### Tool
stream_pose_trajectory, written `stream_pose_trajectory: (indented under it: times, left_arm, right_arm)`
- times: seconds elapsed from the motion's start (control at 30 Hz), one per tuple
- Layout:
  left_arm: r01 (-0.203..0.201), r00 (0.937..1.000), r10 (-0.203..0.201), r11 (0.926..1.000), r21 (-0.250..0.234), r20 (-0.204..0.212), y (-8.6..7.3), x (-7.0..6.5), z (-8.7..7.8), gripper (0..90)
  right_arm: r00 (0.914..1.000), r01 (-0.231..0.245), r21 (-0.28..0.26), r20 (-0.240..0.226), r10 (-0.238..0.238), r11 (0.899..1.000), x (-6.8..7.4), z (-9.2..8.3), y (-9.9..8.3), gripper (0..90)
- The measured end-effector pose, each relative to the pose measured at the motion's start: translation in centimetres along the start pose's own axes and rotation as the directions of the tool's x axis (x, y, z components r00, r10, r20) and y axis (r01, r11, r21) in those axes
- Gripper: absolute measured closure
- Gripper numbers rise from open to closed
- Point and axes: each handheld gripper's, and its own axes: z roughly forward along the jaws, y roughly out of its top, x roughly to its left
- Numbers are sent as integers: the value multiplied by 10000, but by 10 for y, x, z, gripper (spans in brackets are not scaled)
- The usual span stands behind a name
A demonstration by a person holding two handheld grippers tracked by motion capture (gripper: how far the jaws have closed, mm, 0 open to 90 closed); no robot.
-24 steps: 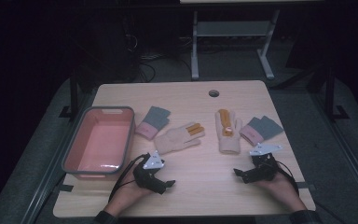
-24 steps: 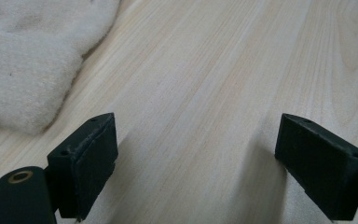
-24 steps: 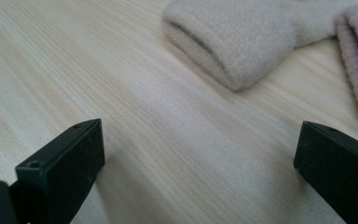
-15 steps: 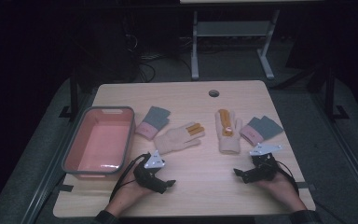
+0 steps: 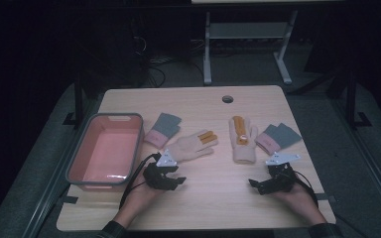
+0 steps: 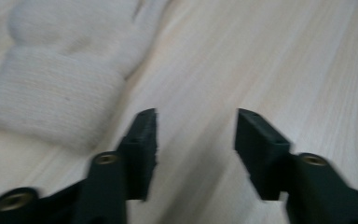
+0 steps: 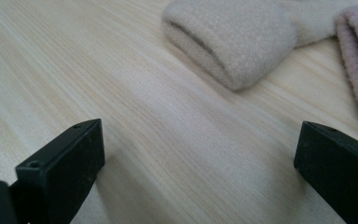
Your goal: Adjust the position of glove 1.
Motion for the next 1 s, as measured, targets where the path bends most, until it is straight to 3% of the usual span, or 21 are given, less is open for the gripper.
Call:
stream_pose_trajectory:
  times: [0.03, 0.23, 0.37, 0.73, 0.87, 1.0]
  left_arm:
    - [73, 10000, -73, 10000, 10, 5, 2, 2, 0, 563]
    - [498, 9985, -499, 9987, -62, -244, 13, 13, -3, 892]
    - [574, 9960, -575, 9983, -34, -690, 20, 20, -1, 894]
    - [743, 9872, -781, 9967, -320, -1394, 34, 34, 8, 894]
    - [757, 9799, -775, 9970, -166, -1839, 41, 43, 19, 894]
    - [785, 9777, -778, 9969, -44, -1951, 41, 47, 26, 895]
  right_arm:
    - [10000, -1, 2, 1, 1, 10000, 0, 0, 0, 15]
    - [10000, 6, 6, -2, -6, 10000, 0, 0, 0, 14]
    - [10000, -1, 2, -2, 1, 10000, 0, 0, 0, 14]
    - [10000, 4, 1, -2, -4, 10000, 0, 0, 0, 15]
    - [10000, -5, 2, -5, 5, 10000, 0, 0, 0, 14]
    - [10000, -3, 3, -4, 3, 10000, 0, 0, 0, 15]
